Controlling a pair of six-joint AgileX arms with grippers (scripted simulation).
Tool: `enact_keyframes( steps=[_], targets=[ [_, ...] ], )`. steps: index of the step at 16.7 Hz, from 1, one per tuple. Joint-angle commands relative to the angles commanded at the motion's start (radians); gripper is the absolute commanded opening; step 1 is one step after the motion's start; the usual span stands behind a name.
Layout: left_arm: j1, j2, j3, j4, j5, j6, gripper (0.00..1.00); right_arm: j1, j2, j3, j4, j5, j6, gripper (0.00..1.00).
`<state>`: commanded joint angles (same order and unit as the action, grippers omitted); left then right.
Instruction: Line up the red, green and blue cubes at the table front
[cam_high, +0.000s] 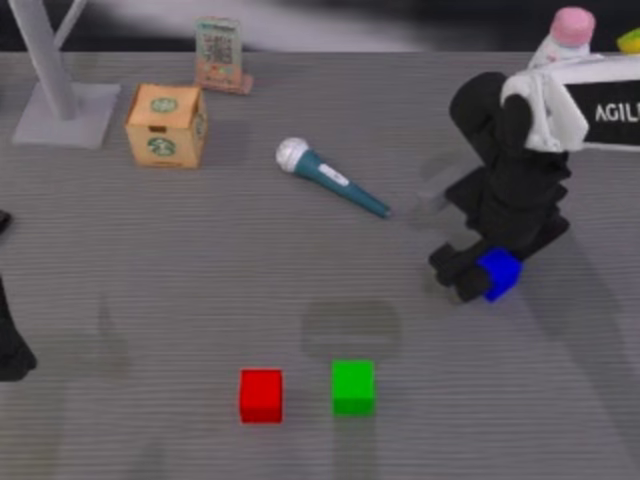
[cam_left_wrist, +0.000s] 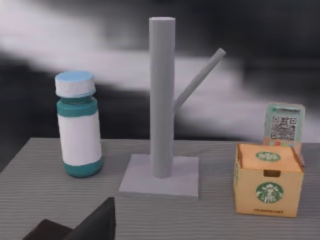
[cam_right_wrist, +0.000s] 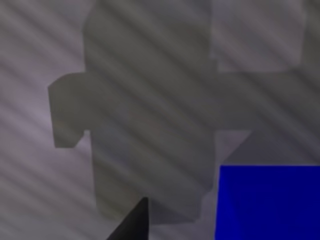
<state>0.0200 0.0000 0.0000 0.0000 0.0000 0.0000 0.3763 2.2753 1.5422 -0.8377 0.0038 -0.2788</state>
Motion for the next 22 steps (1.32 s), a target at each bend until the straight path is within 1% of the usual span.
enact_keyframes(
  steps=[6, 7, 16, 18, 22],
  targets=[
    [0.0, 0.0, 0.0, 0.0, 0.0, 0.0, 1.0, 0.0, 0.0, 0.0, 0.0, 0.0, 0.0, 0.02],
    [0.0, 0.0, 0.0, 0.0, 0.0, 0.0, 1.0, 0.0, 0.0, 0.0, 0.0, 0.0, 0.0, 0.0],
    [0.0, 0.0, 0.0, 0.0, 0.0, 0.0, 1.0, -0.001, -0.017, 0.006, -0.01, -0.004, 0.003, 0.0],
    [0.0, 0.0, 0.0, 0.0, 0.0, 0.0, 1.0, 0.004, -0.032, 0.034, -0.048, -0.004, 0.0, 0.0],
    [0.0, 0.0, 0.0, 0.0, 0.0, 0.0, 1.0, 0.006, -0.09, 0.115, -0.201, -0.005, 0.001, 0.0]
  ],
)
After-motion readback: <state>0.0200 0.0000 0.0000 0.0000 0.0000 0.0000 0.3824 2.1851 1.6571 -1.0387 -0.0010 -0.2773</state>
